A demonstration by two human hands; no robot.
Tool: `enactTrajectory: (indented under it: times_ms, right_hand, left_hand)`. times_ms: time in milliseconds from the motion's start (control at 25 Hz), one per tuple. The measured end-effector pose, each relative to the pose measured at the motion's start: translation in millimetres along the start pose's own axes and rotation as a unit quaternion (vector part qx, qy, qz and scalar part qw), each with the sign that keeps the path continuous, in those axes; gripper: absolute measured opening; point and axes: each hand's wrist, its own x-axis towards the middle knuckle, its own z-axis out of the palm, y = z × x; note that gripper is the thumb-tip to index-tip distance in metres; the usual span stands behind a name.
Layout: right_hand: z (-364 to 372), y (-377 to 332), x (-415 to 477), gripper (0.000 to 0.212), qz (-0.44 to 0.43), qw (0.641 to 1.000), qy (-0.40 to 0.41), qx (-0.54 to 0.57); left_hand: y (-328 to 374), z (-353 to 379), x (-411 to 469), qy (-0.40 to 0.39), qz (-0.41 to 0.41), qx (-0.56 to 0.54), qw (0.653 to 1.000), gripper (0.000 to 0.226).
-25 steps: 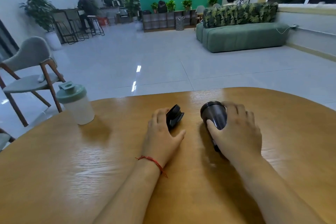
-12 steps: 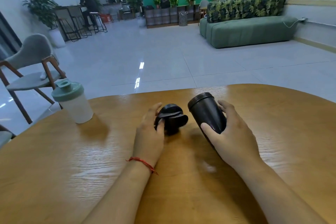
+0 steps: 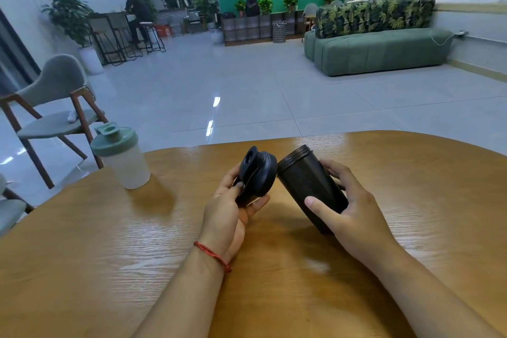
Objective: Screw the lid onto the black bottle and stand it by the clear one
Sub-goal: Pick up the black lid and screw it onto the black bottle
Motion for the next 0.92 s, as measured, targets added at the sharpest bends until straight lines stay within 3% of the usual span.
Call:
enactTrajectory:
  times_ms: [80, 240, 320, 600, 920]
  right_hand:
    - [0.7, 0.8, -0.6, 0.07, -0.013, 1.0, -0.009, 0.0]
    - [2.1, 4.5, -2.9, 0.071, -0.032, 0.999, -0.009, 0.0]
    - [1.2, 4.8, -3.9, 0.073, -0.046, 0.999, -0.025, -0.007]
    - [-7.1, 7.9, -3.2, 0.075, -0.114, 0.989, -0.091, -0.017]
    - [-14.4, 11.8, -0.3, 0.071, -0.166, 0.981, -0.097, -0.021]
  left_hand:
    - [0.0, -1.1, -2.2, -0.018, -0.014, 0.002, 1.0, 0.036]
    - [-1.0, 0.5, -9.0, -0.084, -0.039, 0.009, 0.996, 0.054]
    - [-3.1, -0.5, -8.3, -0.105, -0.025, 0.061, 0.992, 0.051]
    - [1.1, -14.7, -2.6, -0.13, 0.016, 0.138, 0.982, 0.057]
    - [6.6, -20.8, 0.4, -0.166, 0.023, 0.186, 0.968, 0.067]
